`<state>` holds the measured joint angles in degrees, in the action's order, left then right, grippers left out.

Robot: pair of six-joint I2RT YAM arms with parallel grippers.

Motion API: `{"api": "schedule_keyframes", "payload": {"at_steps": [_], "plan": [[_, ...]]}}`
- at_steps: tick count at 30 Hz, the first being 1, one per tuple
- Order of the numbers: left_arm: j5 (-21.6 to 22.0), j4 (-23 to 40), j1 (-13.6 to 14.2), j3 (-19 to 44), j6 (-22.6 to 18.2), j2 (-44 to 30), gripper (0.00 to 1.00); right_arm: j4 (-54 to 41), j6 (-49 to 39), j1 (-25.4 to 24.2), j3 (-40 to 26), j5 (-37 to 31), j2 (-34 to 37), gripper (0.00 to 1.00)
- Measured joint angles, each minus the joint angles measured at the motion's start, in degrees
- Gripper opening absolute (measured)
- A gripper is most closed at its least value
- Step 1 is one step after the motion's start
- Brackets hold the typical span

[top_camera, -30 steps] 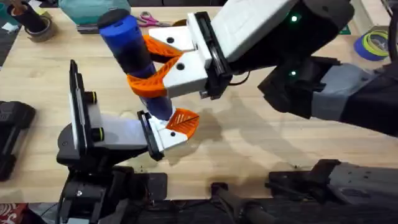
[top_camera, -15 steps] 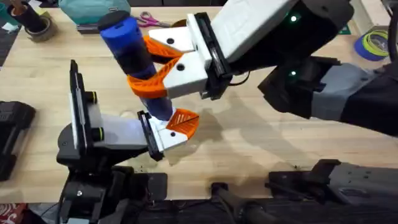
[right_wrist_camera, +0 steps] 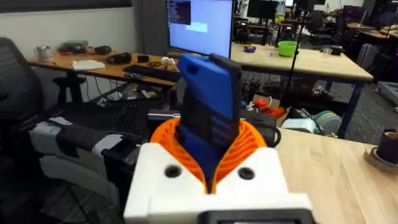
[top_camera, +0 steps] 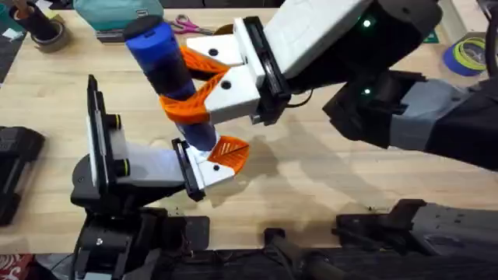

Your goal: Pick up the gripper from the table and insert it into the empty holder that is missing its gripper. Then pick up a screw, insert it into the mounting hole, and use the screwdriver to tighten it. Finally, clean up the table by picking up the vegetable and placing it into the bucket.

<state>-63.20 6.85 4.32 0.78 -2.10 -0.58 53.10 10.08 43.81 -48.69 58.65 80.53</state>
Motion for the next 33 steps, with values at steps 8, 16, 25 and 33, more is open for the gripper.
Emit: {"api": "schedule_keyframes", "payload": {"at_steps": [8,16,25,33], "plan": [[0.00,-0.02,0.04,0.00,-0.05,0.00,0.004,1.52,0.16,0.02,0.17,0.20,0.00,0.021],[0.11,-0.04,0.04,0.00,-0.07,0.00,0.004,5.14,3.86,-0.55,-1.39,-0.76,0.26,0.020],[0.13,-0.02,0.04,0.00,-0.07,0.00,0.004,-16.87,1.54,-3.67,-18.92,-0.68,0.09,0.020],[0.12,-0.02,0.04,0.00,-0.07,0.00,0.004,-58.21,-14.78,-7.02,-35.61,-6.03,-0.02,0.020]]}}
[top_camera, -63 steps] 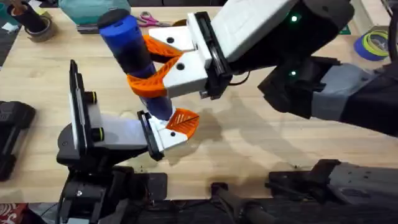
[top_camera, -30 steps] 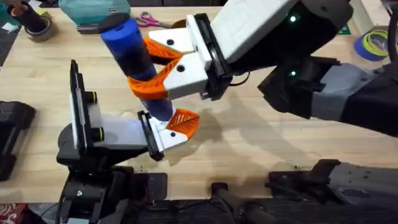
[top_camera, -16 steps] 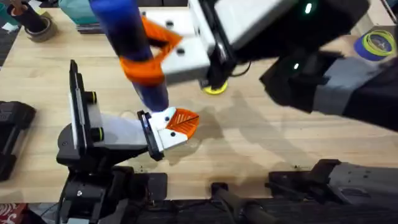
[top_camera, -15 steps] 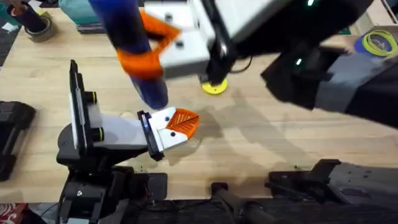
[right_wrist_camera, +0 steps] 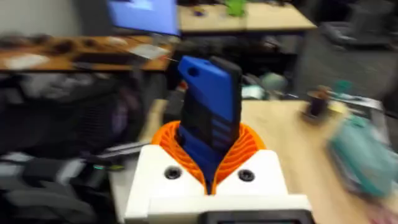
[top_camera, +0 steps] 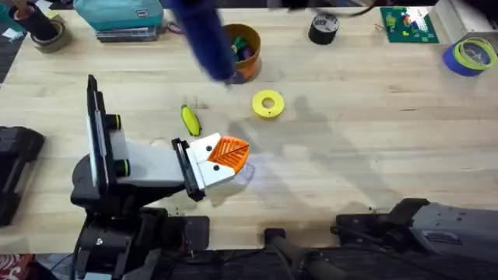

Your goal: Pick up the gripper from the table and insert it into the empty holder that is missing its gripper. Then pick up a screw, insert it into the mounting hole, and use the screwdriver to tighten it. Finally, clean up the table by picking up the vegetable and placing it into the bucket.

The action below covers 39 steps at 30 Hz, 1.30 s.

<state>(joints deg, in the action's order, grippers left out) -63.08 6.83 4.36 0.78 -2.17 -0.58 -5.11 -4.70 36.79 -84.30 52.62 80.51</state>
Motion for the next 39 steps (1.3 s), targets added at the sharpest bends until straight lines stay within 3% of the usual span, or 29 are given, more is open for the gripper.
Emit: {"api": "schedule_keyframes", "payload": {"at_steps": [5,12,17,22,30,39], "plan": [[0.01,0.00,0.00,0.00,0.00,0.00,0.004,-13.15,-13.99,-3.78,-5.80,-9.99,-0.37,0.020],[-0.01,0.00,0.00,0.00,0.00,0.00,0.004,-31.76,-36.96,-7.89,-6.27,-25.32,-0.07,0.020],[0.01,-0.01,0.00,0.00,0.02,0.00,0.004,-40.06,-47.63,-11.50,-6.29,-34.69,3.38,0.020],[0.01,-0.02,0.00,0.00,0.00,0.02,0.004,-43.41,-53.31,-16.31,-6.29,-40.72,11.06,0.020],[0.03,-0.01,0.00,0.00,0.00,0.00,0.004,-43.46,-61.54,-22.79,-5.73,-43.99,25.36,0.020],[0.08,-0.02,0.00,0.00,0.00,0.00,0.004,-39.80,-70.02,-25.41,2.32,-49.08,30.16,0.020]]}}
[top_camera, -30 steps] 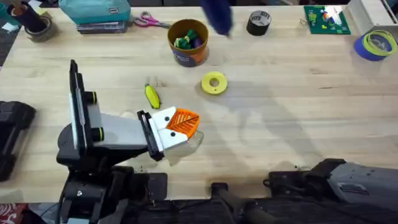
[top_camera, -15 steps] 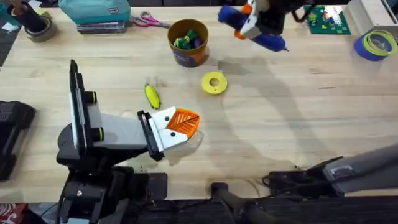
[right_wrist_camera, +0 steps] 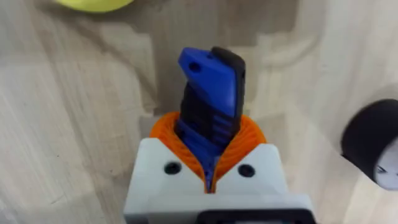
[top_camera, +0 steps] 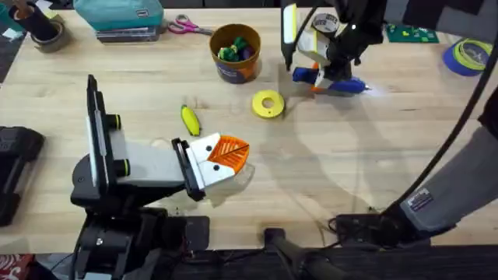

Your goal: Pick up the gripper from the table and insert it into the empty holder that is missing its gripper. Then pick up a screw, insert it into the mounting hole, and use the screwdriver to tighten it. Finally, clean up the table by picking up the vegetable and placing it into the bucket.

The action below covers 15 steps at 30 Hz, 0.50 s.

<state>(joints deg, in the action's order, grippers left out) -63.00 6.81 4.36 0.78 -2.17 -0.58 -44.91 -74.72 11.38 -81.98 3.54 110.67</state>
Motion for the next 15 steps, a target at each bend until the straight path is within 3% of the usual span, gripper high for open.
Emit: {"api": "schedule_keyframes", "payload": {"at_steps": [4,5,6,8,9,15], "plan": [[0.00,0.00,0.00,0.00,0.00,0.00,0.004,0.17,-1.06,0.07,0.73,-0.50,-0.02,0.033],[0.00,0.02,0.00,0.00,0.02,0.00,0.004,0.28,-1.16,0.07,0.73,-0.61,-0.02,0.118],[0.02,-0.01,0.00,0.00,-0.31,0.00,0.179,0.42,-1.77,0.07,0.73,-0.93,-0.04,0.591],[0.02,0.00,0.00,0.00,-0.35,0.00,0.502,0.43,-1.86,0.07,0.73,-0.97,-0.12,0.881],[0.02,0.00,0.00,0.00,-0.19,0.00,0.942,0.31,-2.09,0.07,0.73,-1.00,-0.64,0.993],[0.30,-0.91,0.00,-0.06,-0.07,0.00,0.985,0.36,2.59,0.07,0.73,-1.15,-7.26,0.996]]}}
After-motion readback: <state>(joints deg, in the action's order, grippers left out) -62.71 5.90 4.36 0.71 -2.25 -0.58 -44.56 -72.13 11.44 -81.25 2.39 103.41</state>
